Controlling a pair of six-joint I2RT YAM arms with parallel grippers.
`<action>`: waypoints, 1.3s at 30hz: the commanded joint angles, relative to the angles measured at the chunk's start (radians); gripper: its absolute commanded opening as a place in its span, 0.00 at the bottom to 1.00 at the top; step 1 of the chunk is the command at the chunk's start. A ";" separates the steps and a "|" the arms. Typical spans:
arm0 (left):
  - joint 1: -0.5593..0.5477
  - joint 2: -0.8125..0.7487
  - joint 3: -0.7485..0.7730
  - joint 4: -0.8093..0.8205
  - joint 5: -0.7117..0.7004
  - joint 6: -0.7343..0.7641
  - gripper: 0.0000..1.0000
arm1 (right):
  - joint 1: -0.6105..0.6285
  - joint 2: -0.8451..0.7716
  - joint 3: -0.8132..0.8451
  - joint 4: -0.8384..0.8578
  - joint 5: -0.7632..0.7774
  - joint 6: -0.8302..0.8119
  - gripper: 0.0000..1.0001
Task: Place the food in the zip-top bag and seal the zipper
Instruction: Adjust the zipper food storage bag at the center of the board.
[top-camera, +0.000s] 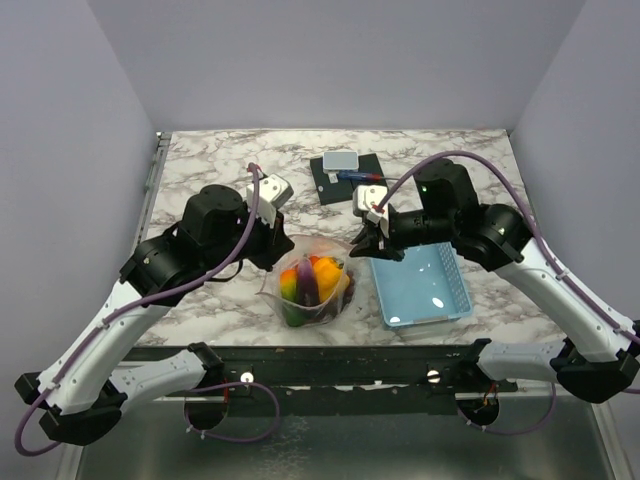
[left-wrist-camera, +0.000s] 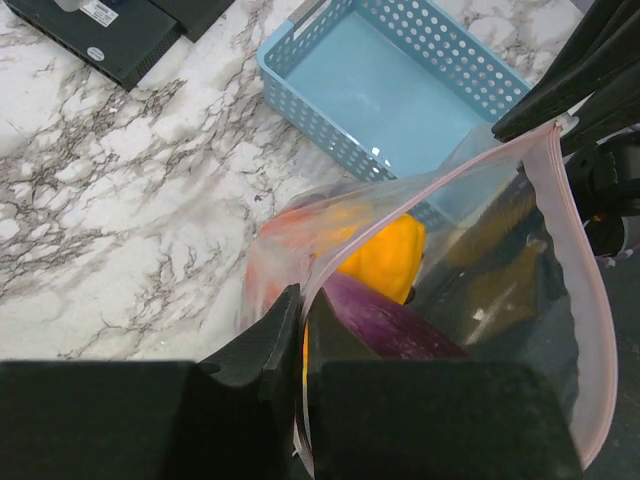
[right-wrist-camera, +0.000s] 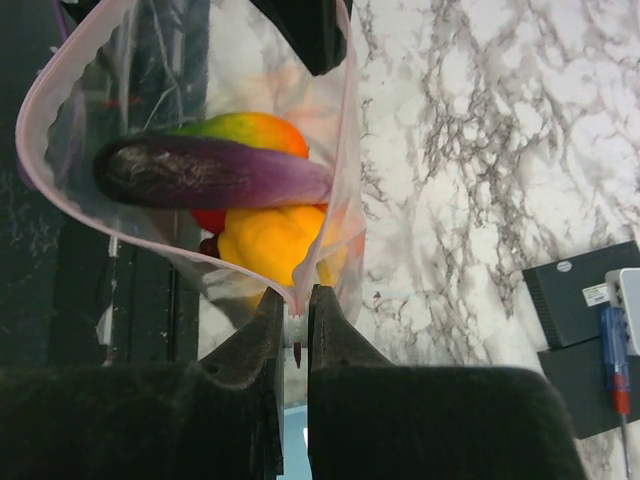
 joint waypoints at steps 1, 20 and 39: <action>0.004 -0.030 0.020 0.012 -0.036 0.027 0.10 | 0.012 -0.004 0.021 -0.042 -0.038 0.063 0.00; 0.005 -0.067 0.048 0.177 0.198 0.139 0.98 | 0.048 0.013 -0.018 -0.027 -0.080 0.108 0.01; 0.000 0.113 0.022 0.286 0.697 0.237 0.99 | 0.048 -0.096 -0.148 0.021 -0.124 0.131 0.01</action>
